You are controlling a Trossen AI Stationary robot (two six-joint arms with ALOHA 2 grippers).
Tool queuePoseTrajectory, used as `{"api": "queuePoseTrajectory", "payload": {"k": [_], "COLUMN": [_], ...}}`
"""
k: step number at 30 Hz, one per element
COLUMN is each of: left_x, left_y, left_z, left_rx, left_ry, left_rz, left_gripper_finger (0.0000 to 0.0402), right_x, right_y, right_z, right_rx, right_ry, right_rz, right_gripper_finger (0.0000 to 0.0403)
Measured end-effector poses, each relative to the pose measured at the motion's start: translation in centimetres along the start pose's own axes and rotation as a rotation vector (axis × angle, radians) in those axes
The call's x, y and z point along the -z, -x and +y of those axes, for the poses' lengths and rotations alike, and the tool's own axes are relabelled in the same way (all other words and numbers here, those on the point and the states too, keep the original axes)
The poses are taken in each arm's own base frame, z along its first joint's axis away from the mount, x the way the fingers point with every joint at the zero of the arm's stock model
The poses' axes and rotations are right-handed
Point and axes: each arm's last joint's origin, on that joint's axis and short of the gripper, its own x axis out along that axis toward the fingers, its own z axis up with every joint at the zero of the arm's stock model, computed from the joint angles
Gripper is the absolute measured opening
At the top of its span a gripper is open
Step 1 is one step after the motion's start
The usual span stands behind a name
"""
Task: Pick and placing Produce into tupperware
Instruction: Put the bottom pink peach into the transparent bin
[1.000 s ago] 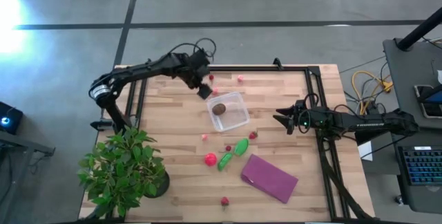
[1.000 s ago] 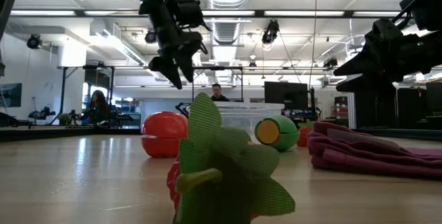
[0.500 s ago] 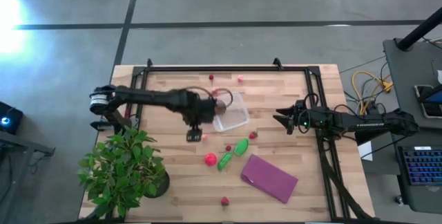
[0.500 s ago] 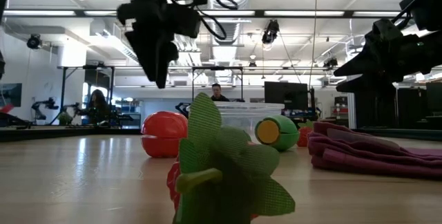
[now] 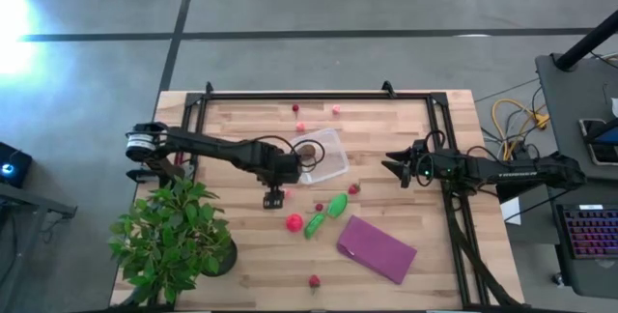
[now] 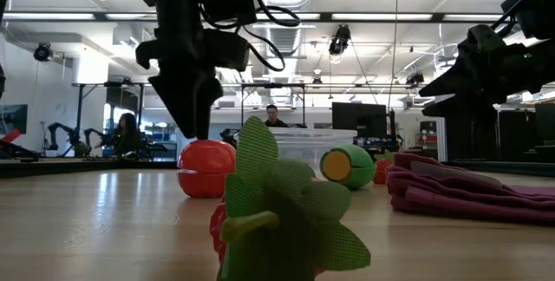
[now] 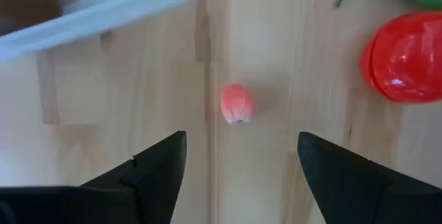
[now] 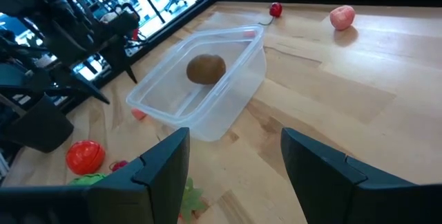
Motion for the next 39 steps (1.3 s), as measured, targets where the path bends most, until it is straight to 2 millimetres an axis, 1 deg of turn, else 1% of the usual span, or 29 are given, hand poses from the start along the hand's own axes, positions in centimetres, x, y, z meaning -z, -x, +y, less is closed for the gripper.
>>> {"api": "queuePoseTrajectory", "payload": {"k": [3, 6, 14, 18, 20, 25, 27, 30, 33, 39], "left_x": [-0.4, -0.4, 0.7, 0.9, 1.1, 0.9, 0.6, 0.7, 0.6, 0.6], "left_y": [-0.6, -1.1, -2.7, -3.4, -3.6, -3.9, -4.2, -4.9, -5.4, -5.4], "left_z": [-0.3, -0.5, -0.4, -0.4, -0.4, -0.4, -0.4, -0.4, -0.5, -0.4], "left_rx": [0.004, 0.01, 0.008, 0.01, 0.009, 0.009, 0.01, 0.022, 0.039, 0.039], "left_ry": [-0.013, -0.019, -0.015, -0.017, -0.019, -0.02, -0.021, -0.021, -0.021, -0.021], "left_rz": [-0.061, -0.093, -0.062, -0.094, -0.082, -0.1, -0.119, -0.095, -0.091, -0.098], "left_gripper_finger": [0.0263, 0.0263, 0.0263, 0.0261, 0.0254, 0.0226, 0.0213, 0.0199, 0.0193, 0.0191], "right_x": [0.0, 0.0, 0.0, 0.0, 0.0, 0.0, 0.0, 0.0, 0.0, 0.0], "right_y": [0.0, 0.0, 0.0, 0.0, 0.0, 0.0, 0.0, 0.0, 0.0, 0.0], "right_z": [0.0, 0.0, 0.0, 0.0, 0.0, 0.0, 0.0, 0.0, 0.0, 0.0], "right_rx": [0.0, 0.0, 0.0, 0.001, 0.0, 0.001, 0.0, 0.001, 0.001, 0.003], "right_ry": [0.0, 0.0, 0.004, 0.005, 0.005, 0.005, 0.005, 0.004, 0.0, -0.003], "right_rz": [0.0, 0.001, 0.001, 0.001, 0.001, 0.001, 0.001, 0.001, 0.002, 0.005], "right_gripper_finger": [0.0219, 0.0219, 0.0219, 0.0219, 0.0219, 0.0219, 0.0219, 0.0219, 0.0219, 0.0219]}}
